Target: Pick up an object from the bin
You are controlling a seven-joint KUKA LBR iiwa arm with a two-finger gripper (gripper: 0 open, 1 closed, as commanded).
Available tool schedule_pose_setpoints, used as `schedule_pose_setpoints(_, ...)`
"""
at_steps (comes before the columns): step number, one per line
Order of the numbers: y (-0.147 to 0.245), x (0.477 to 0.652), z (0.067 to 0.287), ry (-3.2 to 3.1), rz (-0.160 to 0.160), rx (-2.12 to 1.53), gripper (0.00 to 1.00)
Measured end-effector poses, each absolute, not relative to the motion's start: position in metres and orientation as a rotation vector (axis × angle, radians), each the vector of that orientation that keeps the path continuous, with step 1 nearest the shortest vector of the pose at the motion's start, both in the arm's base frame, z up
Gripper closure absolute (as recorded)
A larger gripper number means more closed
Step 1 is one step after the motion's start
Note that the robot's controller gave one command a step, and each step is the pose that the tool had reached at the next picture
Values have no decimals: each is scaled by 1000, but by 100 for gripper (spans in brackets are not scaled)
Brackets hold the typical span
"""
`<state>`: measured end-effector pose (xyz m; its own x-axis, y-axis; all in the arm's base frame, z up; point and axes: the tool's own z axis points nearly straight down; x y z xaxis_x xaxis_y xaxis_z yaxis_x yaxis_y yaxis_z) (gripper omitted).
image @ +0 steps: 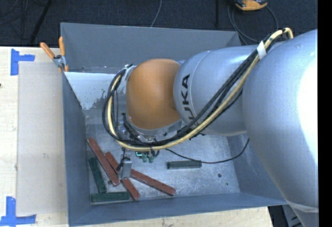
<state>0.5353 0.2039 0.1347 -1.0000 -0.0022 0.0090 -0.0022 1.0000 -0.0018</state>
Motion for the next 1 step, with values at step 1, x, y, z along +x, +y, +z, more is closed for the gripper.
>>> schedule_pose_setpoints(1,139,493,117,-3132,5,41,0)
